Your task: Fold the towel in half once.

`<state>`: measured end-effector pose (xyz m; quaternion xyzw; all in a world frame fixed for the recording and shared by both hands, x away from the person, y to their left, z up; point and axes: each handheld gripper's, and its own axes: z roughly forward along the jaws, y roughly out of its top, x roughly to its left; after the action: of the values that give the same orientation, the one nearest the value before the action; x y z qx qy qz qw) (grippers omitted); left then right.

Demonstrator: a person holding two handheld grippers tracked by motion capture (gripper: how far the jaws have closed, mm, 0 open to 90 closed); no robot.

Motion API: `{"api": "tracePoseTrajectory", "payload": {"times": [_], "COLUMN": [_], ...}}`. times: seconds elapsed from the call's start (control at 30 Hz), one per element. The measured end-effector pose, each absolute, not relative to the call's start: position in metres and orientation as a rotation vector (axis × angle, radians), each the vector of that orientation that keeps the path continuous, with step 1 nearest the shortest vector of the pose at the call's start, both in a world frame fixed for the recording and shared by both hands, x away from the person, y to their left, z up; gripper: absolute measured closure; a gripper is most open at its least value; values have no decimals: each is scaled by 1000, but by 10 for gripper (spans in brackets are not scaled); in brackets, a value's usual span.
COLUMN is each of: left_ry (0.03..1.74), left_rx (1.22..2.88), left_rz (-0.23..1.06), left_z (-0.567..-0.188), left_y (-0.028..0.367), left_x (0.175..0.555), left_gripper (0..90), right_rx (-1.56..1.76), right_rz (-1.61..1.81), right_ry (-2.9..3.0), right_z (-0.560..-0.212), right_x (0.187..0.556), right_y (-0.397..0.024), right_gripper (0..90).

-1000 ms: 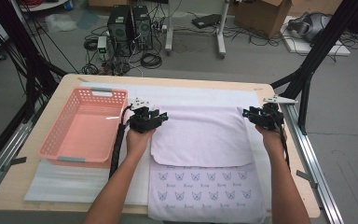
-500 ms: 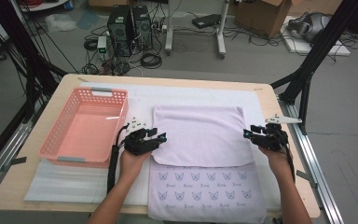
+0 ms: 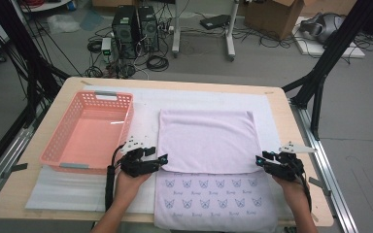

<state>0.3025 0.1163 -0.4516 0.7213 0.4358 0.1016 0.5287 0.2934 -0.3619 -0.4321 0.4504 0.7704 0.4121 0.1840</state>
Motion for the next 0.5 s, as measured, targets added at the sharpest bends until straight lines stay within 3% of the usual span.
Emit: {"api": "tracePoseTrajectory", "payload": {"times": [0.33,0.5], "left_ry": [1078,1055], "left_rx": [1847,1877], "left_rz": [206,211], "left_z": [-453,-453], "left_y": [110,108], "left_x": [293,288], "left_gripper": [617,737], "right_rx": [1334,1295], "right_rz": [1056,1020], "right_ry": [2212,2223], "right_z": [-447,-445], "right_x": [271,267], "right_y": [-365,-362], "right_gripper": [621,744]}}
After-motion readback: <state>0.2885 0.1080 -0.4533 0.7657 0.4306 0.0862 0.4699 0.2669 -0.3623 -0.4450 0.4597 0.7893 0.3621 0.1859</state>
